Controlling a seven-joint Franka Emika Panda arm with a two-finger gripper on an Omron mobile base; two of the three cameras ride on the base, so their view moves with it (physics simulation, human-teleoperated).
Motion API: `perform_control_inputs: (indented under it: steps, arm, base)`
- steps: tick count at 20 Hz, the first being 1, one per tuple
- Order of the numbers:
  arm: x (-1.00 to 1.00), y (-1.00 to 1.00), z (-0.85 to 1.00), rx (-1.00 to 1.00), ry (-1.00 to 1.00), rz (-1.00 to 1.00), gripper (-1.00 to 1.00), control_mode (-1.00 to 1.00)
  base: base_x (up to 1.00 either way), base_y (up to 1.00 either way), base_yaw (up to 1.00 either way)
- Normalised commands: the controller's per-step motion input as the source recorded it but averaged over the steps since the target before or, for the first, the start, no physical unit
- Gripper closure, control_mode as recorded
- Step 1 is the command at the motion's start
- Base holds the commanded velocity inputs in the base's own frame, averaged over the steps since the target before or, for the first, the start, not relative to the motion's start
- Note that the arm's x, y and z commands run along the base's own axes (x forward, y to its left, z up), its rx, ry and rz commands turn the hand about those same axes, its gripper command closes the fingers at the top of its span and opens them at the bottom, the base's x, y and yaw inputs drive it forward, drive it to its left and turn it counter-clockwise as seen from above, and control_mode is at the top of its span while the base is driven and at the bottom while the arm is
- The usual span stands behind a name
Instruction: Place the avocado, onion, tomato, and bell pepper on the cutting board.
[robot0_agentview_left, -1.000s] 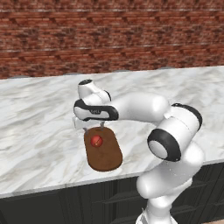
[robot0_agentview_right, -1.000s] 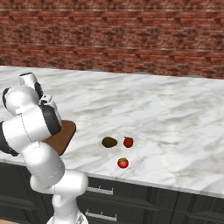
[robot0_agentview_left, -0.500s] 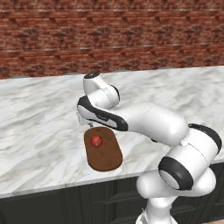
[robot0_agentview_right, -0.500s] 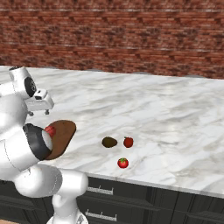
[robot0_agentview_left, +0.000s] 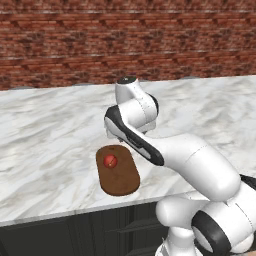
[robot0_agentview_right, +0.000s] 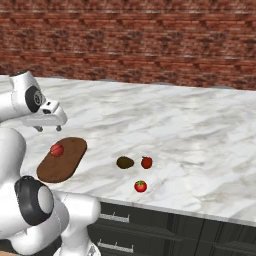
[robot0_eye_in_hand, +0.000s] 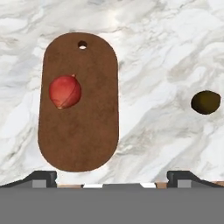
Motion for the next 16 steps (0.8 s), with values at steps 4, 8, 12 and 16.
perform_control_inputs:
  steps: [4,8,12,16]
  arm:
    - [-0.31,-0.69,0.18,0.02,-0.01,-0.07,-1.0,-1.0]
    - [-0.41,-0.61,0.02,0.01,-0.01,-0.08,-1.0,-1.0]
    - [-0.46,-0.64,0.0,0.0,-0.03,-0.08,-1.0,-1.0]
    - [-0.39,-0.76,0.03,0.0,-0.03,-0.08,-1.0,-1.0]
  base:
    - [0.0,0.0,0.0]
    - [0.0,0.0,0.0]
    - [0.0,0.0,0.0]
    - [0.0,0.0,0.0]
